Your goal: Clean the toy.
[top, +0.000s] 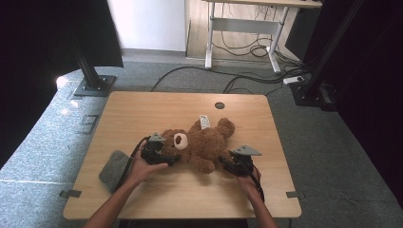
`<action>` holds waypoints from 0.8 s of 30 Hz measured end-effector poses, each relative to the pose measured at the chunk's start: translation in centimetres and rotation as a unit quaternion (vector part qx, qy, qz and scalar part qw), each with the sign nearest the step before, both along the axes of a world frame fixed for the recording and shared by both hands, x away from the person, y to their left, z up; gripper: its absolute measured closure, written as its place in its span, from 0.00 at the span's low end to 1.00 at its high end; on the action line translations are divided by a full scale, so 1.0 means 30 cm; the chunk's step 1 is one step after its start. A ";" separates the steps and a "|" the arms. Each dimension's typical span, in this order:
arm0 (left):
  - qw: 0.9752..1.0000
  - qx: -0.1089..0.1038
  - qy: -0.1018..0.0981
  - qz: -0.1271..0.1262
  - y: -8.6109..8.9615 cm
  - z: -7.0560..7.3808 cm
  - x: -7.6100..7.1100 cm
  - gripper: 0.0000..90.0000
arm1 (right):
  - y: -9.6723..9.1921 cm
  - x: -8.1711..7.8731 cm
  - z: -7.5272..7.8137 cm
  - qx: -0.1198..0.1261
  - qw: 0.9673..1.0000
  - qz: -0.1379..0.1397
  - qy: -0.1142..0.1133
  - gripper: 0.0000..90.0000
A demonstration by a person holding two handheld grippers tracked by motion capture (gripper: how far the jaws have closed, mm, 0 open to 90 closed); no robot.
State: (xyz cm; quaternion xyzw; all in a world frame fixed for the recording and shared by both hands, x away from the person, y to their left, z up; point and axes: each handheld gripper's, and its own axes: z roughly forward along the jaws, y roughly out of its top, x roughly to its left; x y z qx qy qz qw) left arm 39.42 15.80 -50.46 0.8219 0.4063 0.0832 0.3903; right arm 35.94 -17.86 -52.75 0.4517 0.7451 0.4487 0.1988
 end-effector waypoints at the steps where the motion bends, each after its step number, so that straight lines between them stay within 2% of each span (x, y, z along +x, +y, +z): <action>1: 1.000 0.000 0.000 0.000 -0.003 0.000 0.004 0.12 | -0.004 0.004 -0.001 0.001 1.000 -0.002 -0.001 0.59; 8: 1.000 0.002 -0.004 -0.002 -0.005 0.001 0.009 0.12 | -0.012 0.009 -0.005 0.006 1.000 -0.009 -0.004 0.57; 13: 1.000 0.003 -0.018 -0.001 0.009 0.014 -0.006 0.14 | -0.016 0.005 -0.001 0.010 1.000 -0.013 -0.013 0.51; 14: 1.000 0.002 -0.023 0.001 0.013 0.019 -0.014 0.14 | -0.019 0.004 0.002 0.013 1.000 -0.017 -0.015 0.47; 15: 0.999 -0.001 -0.040 0.008 0.025 0.033 -0.038 0.16 | -0.026 -0.002 0.012 0.021 0.999 -0.024 -0.021 0.40; 16: 0.999 -0.007 -0.047 0.011 0.034 0.042 -0.051 0.16 | -0.029 -0.007 0.019 0.025 0.999 -0.022 -0.024 0.38; 18: 0.999 -0.015 -0.051 0.010 0.045 0.051 -0.065 0.16 | -0.032 -0.013 0.027 0.025 0.999 -0.020 -0.028 0.36; 19: 0.998 -0.024 -0.057 0.009 0.066 0.068 -0.090 0.16 | -0.038 -0.026 0.040 0.028 0.999 -0.013 -0.033 0.35; 24: 0.997 -0.027 -0.063 0.017 0.107 0.084 -0.137 0.17 | -0.054 -0.050 0.052 0.038 0.999 0.001 -0.038 0.34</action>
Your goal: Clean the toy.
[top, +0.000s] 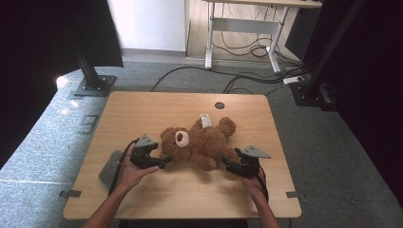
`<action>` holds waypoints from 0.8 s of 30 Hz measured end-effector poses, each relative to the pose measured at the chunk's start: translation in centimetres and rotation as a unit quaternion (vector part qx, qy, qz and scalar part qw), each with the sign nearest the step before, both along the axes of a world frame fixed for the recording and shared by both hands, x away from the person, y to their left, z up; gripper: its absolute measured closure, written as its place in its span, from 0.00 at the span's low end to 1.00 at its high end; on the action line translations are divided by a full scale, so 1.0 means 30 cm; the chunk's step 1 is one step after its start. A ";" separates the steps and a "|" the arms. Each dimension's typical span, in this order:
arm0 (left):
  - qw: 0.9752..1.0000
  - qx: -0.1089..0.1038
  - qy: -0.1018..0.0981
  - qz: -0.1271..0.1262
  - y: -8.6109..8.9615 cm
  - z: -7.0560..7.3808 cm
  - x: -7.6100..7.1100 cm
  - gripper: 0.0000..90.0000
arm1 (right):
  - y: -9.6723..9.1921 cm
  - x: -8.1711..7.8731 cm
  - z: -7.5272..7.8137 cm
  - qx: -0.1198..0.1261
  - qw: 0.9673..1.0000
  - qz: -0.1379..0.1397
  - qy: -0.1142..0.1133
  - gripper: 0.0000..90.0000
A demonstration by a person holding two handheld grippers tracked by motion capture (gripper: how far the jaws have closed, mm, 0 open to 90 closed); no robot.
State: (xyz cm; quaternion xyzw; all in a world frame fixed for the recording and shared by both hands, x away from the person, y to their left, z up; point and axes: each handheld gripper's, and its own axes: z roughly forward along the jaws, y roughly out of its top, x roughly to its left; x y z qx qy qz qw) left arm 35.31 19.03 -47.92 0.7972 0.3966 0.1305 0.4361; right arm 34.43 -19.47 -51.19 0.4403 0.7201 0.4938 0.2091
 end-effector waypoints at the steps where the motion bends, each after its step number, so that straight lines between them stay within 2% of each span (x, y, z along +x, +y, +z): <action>1: 1.000 -0.002 0.002 0.003 0.016 -0.001 -0.014 0.17 | -0.005 -0.008 0.001 0.003 1.000 0.002 -0.001 0.33; 5: 1.000 0.001 0.010 0.009 0.054 -0.008 -0.044 0.17 | -0.029 -0.046 0.008 0.005 1.000 0.009 -0.005 0.33; 9: 0.999 -0.022 0.020 0.019 0.097 -0.021 -0.086 0.18 | -0.055 -0.085 0.004 0.004 1.000 0.007 -0.006 0.33; 17: 0.999 -0.009 0.034 0.020 0.126 -0.075 -0.141 0.18 | -0.097 -0.139 -0.027 -0.004 1.000 0.011 0.007 0.33; 24: 0.999 -0.008 0.041 0.018 0.133 -0.096 -0.160 0.18 | -0.112 -0.143 -0.059 -0.008 1.000 0.009 0.025 0.33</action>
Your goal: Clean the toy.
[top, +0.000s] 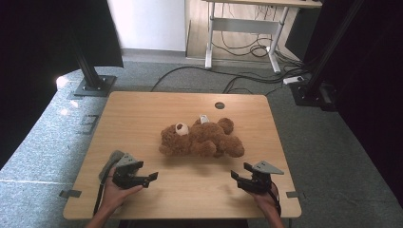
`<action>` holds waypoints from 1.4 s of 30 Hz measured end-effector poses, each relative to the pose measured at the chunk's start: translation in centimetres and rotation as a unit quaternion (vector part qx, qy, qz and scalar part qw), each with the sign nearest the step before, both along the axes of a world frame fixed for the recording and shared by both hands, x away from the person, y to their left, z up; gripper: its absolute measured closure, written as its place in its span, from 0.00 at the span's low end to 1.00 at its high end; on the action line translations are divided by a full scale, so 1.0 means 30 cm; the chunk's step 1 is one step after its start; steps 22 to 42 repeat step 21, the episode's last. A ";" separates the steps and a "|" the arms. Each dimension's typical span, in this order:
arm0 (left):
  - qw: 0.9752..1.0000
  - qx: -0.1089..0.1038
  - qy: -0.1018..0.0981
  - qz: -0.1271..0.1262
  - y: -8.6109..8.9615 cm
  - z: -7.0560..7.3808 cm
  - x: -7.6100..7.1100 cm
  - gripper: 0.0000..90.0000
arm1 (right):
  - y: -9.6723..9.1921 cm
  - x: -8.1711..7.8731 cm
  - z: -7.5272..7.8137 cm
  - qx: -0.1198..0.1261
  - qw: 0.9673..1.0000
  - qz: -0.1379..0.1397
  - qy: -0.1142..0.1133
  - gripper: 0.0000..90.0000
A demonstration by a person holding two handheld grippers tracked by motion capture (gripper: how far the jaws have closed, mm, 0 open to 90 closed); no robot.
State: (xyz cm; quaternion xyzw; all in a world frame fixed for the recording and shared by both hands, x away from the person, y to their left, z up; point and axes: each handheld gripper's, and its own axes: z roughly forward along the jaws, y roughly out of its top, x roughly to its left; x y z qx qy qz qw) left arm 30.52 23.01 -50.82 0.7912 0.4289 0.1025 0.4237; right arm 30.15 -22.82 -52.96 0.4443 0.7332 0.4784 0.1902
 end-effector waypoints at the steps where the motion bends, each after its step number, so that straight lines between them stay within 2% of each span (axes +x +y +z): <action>1: 1.000 0.001 0.001 0.000 0.000 -0.002 0.000 0.18 | 0.000 0.001 -0.002 -0.001 1.000 -0.001 0.002 0.33; 11: 1.000 0.002 0.005 0.001 0.003 -0.015 0.000 0.18 | -0.005 0.005 -0.011 -0.003 1.000 0.002 0.007 0.33; 42: 1.000 -0.002 0.004 0.001 0.003 -0.012 0.001 0.18 | 0.002 0.002 -0.008 -0.004 1.000 0.006 0.003 0.33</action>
